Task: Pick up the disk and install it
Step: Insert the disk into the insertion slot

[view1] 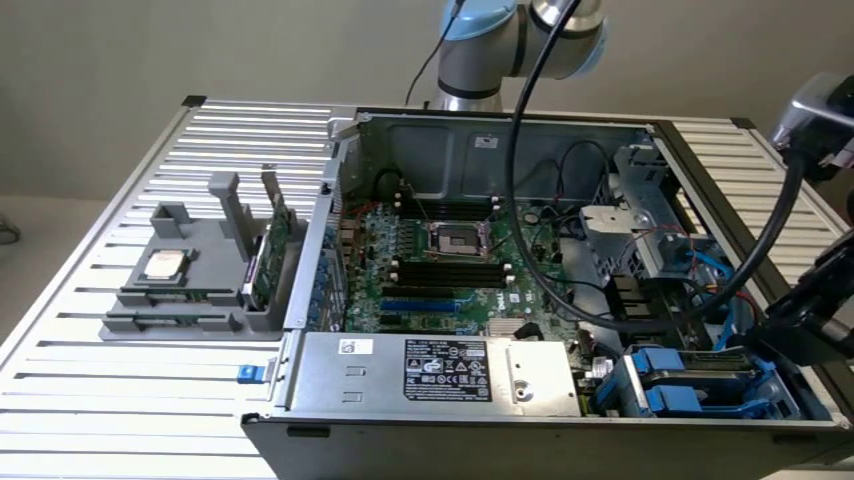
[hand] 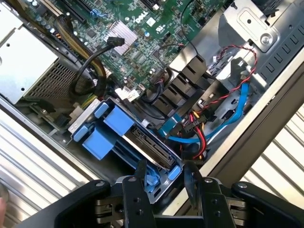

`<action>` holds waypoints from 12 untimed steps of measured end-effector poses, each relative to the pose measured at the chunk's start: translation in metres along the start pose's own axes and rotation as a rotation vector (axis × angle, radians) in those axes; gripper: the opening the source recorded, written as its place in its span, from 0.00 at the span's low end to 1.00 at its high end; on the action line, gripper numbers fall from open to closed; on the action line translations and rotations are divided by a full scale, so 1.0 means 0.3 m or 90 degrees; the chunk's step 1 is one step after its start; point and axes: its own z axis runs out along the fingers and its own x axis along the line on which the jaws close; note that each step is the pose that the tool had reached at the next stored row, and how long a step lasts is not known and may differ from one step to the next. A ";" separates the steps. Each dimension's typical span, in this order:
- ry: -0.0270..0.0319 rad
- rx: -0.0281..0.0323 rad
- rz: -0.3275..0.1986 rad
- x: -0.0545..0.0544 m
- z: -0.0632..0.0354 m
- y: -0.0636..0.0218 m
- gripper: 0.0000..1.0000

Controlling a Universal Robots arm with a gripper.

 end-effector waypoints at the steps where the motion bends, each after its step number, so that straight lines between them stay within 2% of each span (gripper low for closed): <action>1: 0.0026 -0.0017 0.006 0.000 0.000 0.000 0.45; 4: 0.0069 -0.0043 0.027 0.000 0.000 0.000 0.45; 7: 0.0095 -0.0054 0.049 0.000 0.000 0.000 0.45; 12: 0.0104 -0.0047 0.090 0.000 0.000 0.000 0.45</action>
